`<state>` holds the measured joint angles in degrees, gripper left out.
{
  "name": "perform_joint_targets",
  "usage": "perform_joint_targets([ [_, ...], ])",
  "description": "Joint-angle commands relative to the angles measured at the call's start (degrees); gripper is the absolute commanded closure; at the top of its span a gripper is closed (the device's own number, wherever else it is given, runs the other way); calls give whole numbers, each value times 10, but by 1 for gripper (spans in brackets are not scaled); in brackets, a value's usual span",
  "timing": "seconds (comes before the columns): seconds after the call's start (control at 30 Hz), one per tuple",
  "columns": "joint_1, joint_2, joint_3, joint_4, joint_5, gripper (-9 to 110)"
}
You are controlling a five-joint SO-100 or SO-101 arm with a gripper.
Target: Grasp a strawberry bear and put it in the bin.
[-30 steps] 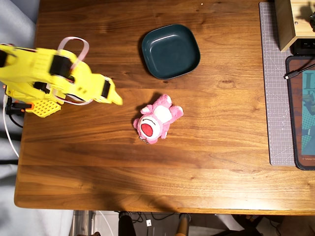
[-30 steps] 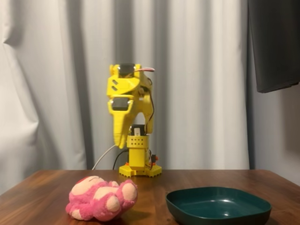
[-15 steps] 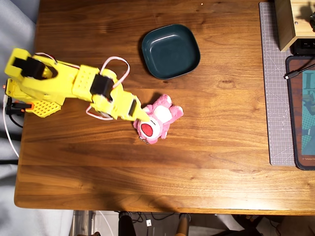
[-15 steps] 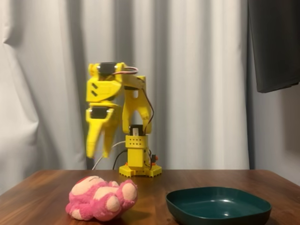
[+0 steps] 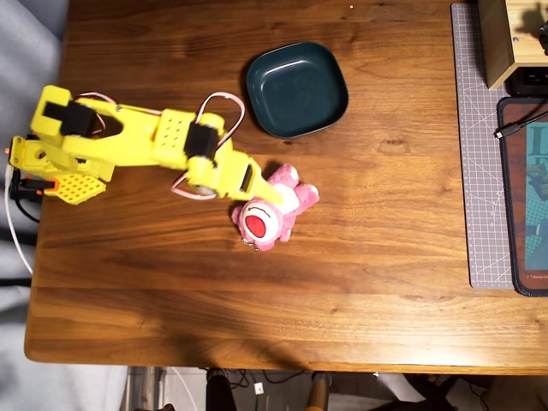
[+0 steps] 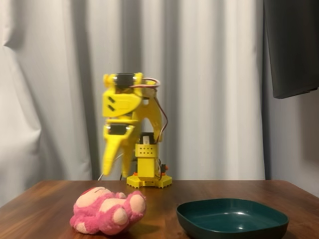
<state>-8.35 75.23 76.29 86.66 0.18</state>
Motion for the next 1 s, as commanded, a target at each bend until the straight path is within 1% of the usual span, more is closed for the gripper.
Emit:
perform_joint_targets([
  [0.0, 43, 9, 4, 4, 33, 60],
  [0.23, 41, -47, -97, 8, 64, 59],
  [0.37, 20, -88, -133, 8, 68, 57],
  [0.7, -35, -217, -262, 16, 68, 57],
  [0.97, -47, -243, -282, 22, 66, 57],
])
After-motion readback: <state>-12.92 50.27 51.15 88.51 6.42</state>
